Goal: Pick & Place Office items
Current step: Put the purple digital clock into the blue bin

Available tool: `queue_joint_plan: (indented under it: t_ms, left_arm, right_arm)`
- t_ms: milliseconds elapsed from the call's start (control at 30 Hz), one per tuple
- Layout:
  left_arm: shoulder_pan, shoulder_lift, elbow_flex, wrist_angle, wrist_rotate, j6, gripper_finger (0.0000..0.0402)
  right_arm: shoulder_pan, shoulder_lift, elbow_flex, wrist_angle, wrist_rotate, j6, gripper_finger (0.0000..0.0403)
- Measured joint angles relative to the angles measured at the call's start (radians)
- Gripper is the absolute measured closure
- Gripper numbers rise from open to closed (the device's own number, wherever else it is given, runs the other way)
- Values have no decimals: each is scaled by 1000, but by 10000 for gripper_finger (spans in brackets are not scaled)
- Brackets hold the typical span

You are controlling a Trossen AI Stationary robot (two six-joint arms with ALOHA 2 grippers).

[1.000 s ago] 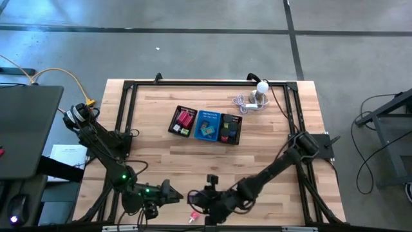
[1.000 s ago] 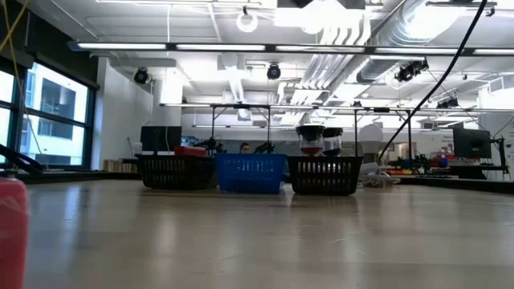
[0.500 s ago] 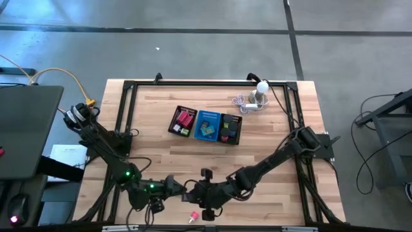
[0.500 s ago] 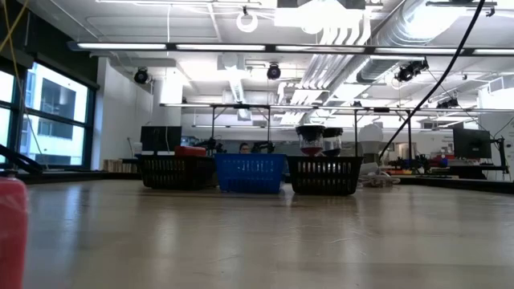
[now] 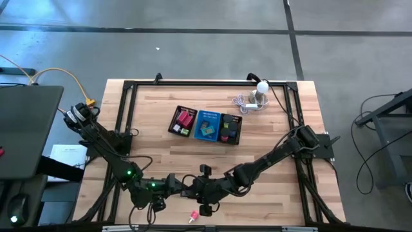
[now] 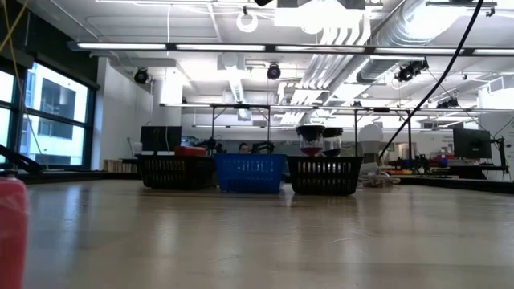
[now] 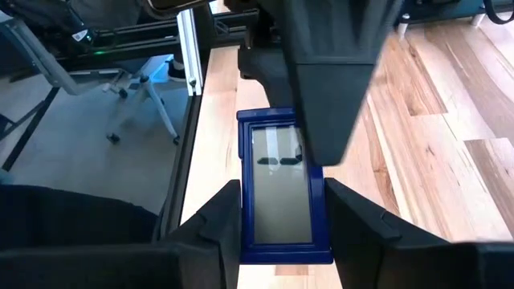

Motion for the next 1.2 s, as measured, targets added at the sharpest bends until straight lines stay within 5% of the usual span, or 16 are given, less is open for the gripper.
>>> queue_joint_plan:
  t_ms: [500, 700, 967, 1100, 1200]
  left_arm:
    - [-14, 0, 0, 0, 5, 65, 345]
    - [-19, 19, 0, 14, 8, 86, 347]
    - [-21, 27, 0, 19, 22, -96, 347]
    - [-21, 28, 0, 20, 22, -168, 347]
    - [-21, 28, 0, 44, -46, -380, 347]
  right_arm:
    - [-7, 0, 0, 4, -24, 16, 273]
    - [-5, 0, 0, -2, -24, 42, 271]
    - [-6, -15, 1, -7, 25, 58, 24]
    - [7, -45, 1, -74, 53, 29, 44]
    - [17, -79, 1, -160, 49, 30, 74]
